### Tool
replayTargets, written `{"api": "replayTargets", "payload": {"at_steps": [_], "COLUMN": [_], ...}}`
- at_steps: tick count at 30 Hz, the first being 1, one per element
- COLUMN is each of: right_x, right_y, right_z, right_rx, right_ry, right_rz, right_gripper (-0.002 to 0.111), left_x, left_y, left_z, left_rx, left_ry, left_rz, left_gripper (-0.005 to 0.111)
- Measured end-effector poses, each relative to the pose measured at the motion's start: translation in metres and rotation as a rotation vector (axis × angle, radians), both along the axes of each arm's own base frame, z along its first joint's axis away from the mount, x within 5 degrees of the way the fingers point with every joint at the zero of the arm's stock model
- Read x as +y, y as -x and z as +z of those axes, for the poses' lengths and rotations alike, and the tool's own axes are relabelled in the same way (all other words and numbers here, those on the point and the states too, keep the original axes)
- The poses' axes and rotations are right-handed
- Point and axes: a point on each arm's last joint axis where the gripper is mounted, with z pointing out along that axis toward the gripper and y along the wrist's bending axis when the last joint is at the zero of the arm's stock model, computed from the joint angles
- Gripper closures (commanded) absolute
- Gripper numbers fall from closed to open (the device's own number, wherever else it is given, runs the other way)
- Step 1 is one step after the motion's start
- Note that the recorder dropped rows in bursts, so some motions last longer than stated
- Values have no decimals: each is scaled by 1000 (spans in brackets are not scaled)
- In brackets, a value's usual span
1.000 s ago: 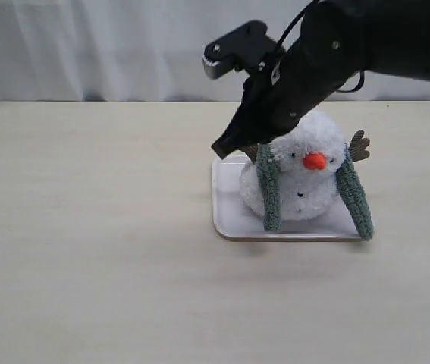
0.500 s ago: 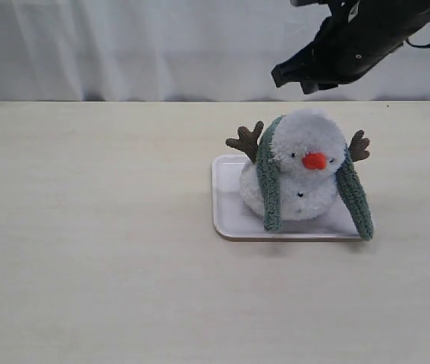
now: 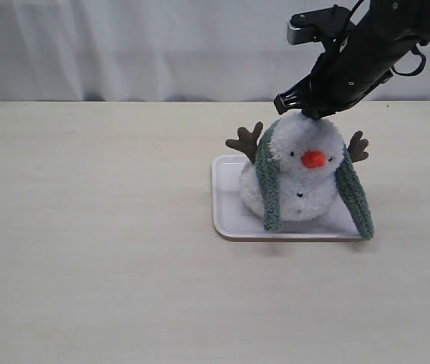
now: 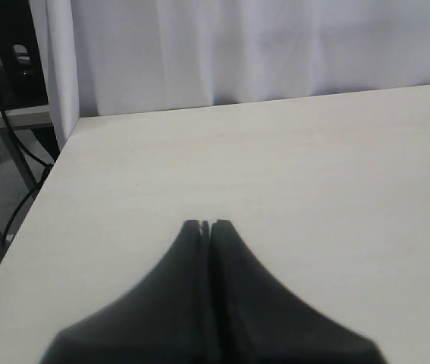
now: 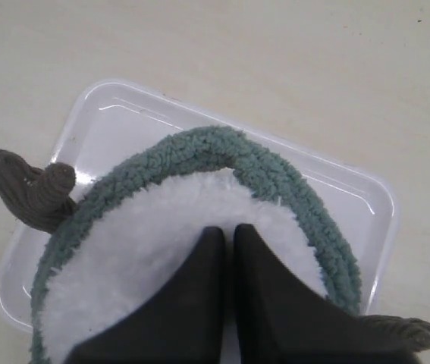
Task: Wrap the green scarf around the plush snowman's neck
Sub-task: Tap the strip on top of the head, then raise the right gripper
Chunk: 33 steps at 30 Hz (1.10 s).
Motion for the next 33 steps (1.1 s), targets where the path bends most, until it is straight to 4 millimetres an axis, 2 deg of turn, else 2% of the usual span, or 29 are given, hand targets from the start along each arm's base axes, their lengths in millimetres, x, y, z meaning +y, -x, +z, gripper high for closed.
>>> {"api": "replayTargets", "payload": {"at_steps": [8, 16, 19, 22, 28, 30, 33], "right_x": [-1, -2, -1, 1, 0, -1, -2], "right_y": [2, 18, 24, 28, 37, 39, 45], "right_z": [6, 48, 58, 55, 31, 30, 40], "right_rx": [-10, -119, -127, -88, 9, 15, -4], "right_ry": [-3, -66, -96, -103, -70, -66, -70], "right_rz": [0, -5, 17, 47, 82, 88, 91], "right_gripper": [104, 104, 104, 104, 104, 104, 104], "left_x": [0, 0, 0, 0, 0, 0, 0], "left_y": [0, 0, 0, 0, 0, 0, 0], "left_z": [0, 0, 0, 0, 0, 0, 0], "left_rx": [0, 0, 0, 0, 0, 0, 0], "left_ry": [0, 0, 0, 0, 0, 0, 0], "left_rz": [0, 0, 0, 0, 0, 0, 0], "left_gripper": [107, 107, 107, 107, 107, 107, 107]}}
